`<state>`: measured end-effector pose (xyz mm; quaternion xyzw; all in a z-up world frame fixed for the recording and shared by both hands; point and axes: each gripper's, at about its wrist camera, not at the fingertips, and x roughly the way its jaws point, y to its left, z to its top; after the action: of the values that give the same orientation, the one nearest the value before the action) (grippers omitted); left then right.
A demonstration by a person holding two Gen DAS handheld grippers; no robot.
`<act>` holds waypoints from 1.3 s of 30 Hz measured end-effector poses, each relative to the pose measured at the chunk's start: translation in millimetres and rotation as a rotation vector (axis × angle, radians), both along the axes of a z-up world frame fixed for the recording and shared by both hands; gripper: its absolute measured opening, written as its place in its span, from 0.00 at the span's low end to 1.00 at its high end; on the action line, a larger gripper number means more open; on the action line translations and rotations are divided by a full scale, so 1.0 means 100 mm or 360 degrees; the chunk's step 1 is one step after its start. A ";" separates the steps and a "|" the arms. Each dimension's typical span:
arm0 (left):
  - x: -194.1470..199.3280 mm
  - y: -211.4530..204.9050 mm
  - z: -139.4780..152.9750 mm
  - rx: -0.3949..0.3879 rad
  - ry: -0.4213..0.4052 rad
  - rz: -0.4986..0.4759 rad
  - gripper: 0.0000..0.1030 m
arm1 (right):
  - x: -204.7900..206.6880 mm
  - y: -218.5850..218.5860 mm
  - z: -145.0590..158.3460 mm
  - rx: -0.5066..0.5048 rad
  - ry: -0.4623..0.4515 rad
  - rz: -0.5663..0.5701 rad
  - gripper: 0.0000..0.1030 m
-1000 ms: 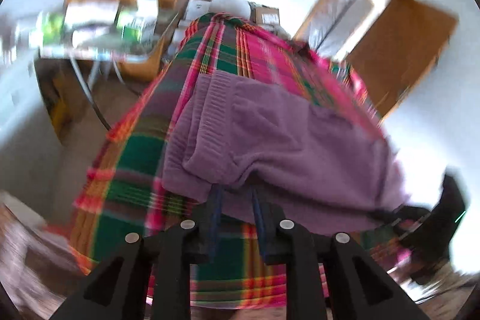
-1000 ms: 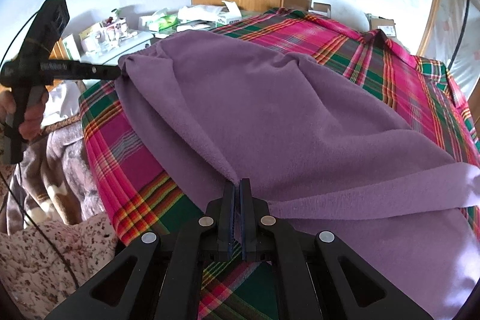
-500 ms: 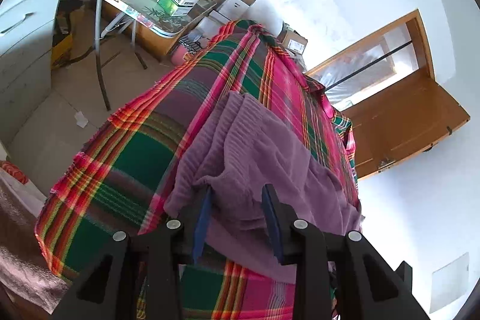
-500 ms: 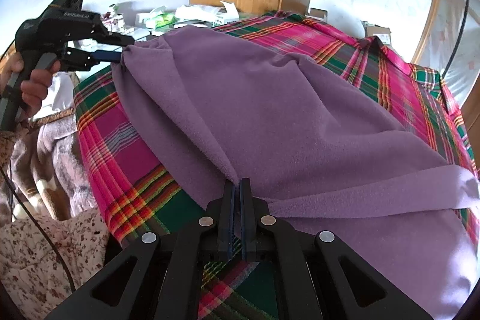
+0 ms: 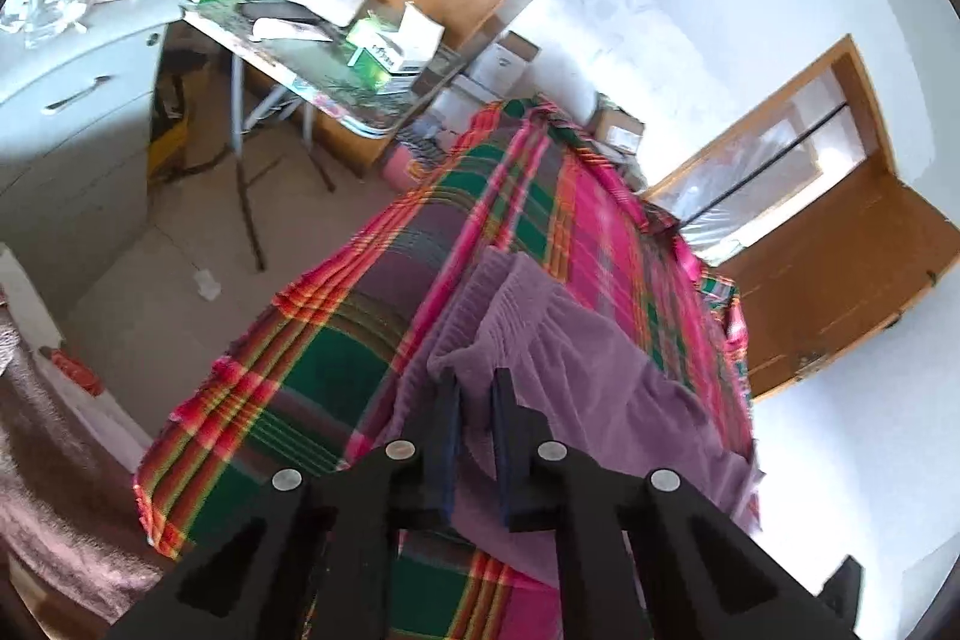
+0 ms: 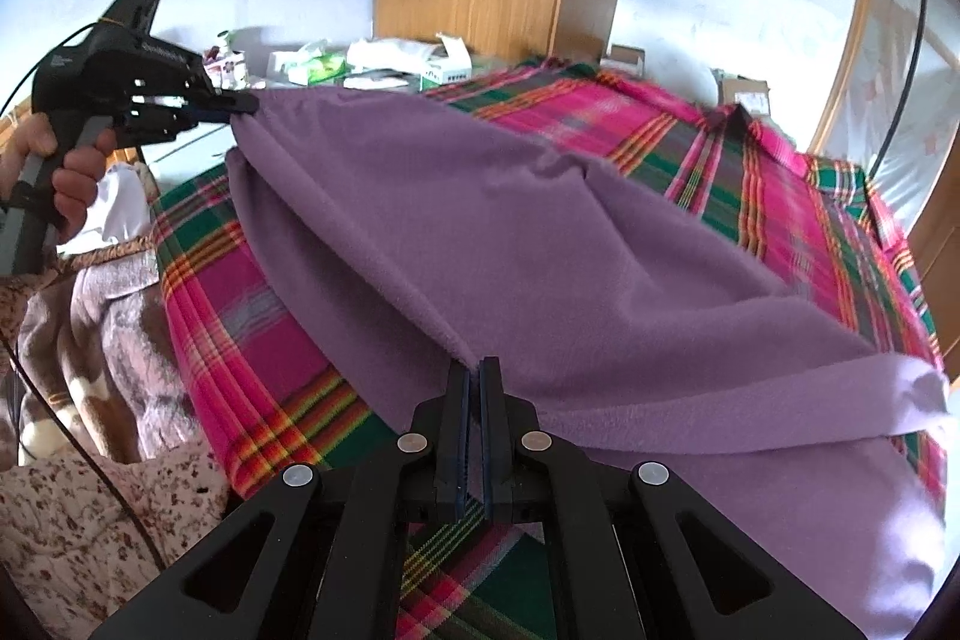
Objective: Fold clothes
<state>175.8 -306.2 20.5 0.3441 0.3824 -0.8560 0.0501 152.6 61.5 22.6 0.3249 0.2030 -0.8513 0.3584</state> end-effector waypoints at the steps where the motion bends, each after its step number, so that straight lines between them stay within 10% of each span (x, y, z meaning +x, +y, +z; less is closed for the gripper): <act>1: 0.00 0.01 -0.01 -0.0018 -0.0012 0.0005 0.10 | 0.01 0.00 0.03 -0.0004 0.0011 0.0002 0.03; 23: 0.08 0.09 -0.12 -0.0154 -0.0189 0.0134 0.29 | -0.04 0.00 -0.19 -0.0005 -0.0178 -0.0003 0.07; 29: 0.22 0.22 0.07 -0.0350 -0.0152 0.0229 0.29 | -0.06 0.17 -0.10 -0.0149 -0.0223 -0.0037 0.12; 39: 0.16 0.74 0.38 -0.0593 -0.0023 0.0108 0.29 | -0.27 1.14 0.06 -0.0411 -0.0272 -0.0450 0.13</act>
<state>191.5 -232.2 58.7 0.3221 0.2284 -0.9073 0.1445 125.5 175.3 28.6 0.3727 0.0136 -0.8814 0.2899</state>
